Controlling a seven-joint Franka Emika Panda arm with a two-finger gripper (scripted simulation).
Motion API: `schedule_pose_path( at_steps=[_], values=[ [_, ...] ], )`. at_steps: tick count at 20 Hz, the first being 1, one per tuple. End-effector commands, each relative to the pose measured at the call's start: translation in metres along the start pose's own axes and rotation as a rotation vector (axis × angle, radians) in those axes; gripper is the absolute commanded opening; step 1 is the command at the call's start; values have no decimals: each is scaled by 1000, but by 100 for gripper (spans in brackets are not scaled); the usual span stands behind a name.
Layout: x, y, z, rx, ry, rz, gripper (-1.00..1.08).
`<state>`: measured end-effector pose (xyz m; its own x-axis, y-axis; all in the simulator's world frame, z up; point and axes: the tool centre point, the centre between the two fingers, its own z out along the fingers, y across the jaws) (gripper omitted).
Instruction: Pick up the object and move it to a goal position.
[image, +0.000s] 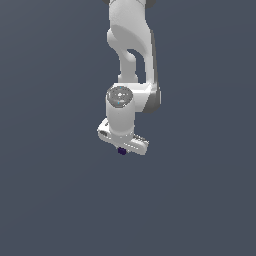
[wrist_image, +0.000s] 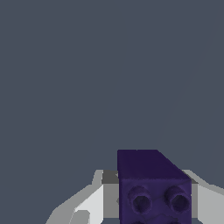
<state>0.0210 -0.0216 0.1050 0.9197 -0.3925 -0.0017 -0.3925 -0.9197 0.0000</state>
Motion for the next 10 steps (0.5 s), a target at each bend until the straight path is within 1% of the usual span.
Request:
schedule_pose_path(
  at_steps=[1,10],
  values=[
    [1,5,-27,1,1,0,-100],
    [4,23,-134,1,1,1,-100]
  ],
)
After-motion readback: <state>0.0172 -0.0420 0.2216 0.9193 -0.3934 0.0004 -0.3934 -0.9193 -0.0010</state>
